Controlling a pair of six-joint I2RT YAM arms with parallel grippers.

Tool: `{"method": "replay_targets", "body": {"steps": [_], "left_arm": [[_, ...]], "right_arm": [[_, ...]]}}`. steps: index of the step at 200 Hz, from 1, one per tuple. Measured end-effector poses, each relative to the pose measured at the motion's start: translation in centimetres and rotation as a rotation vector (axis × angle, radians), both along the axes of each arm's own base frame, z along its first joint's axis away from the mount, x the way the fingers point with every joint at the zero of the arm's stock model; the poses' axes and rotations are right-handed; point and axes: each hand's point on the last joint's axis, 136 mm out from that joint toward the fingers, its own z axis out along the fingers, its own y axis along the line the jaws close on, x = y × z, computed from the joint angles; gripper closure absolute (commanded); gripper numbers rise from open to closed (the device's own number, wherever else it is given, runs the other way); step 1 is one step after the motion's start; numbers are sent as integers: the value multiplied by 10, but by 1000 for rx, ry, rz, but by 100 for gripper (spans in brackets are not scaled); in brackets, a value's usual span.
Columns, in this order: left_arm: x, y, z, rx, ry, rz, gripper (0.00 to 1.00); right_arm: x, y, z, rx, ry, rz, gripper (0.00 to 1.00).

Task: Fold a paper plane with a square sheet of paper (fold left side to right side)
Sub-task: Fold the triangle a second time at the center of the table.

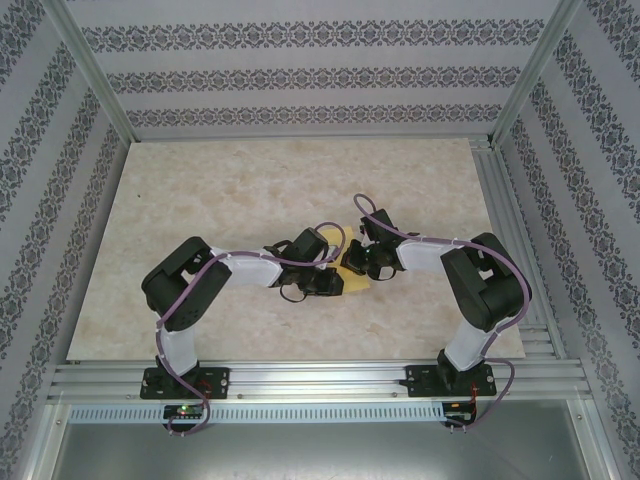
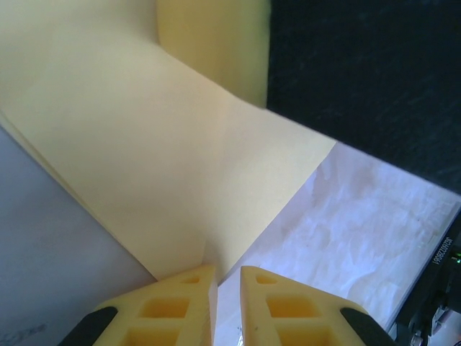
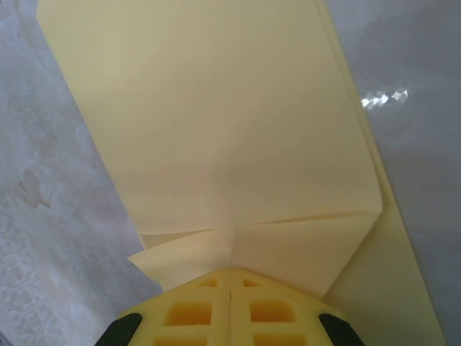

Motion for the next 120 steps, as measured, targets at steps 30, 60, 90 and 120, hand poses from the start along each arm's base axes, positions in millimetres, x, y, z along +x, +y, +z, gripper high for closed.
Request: {"method": "replay_targets", "body": {"steps": [30, 60, 90, 120], "left_arm": [[0, 0, -1, -6, -4, 1, 82], [-1, 0, -1, -8, -5, 2, 82], [0, 0, -1, -6, -7, 5, 82], [0, 0, -1, -6, -8, 5, 82]], "right_arm": [[0, 0, 0, 0, -1, 0, 96], [-2, -4, 6, -10, -3, 1, 96], [2, -11, 29, 6, -45, -14, 96], [-2, -3, 35, 26, -57, 0, 96]]}}
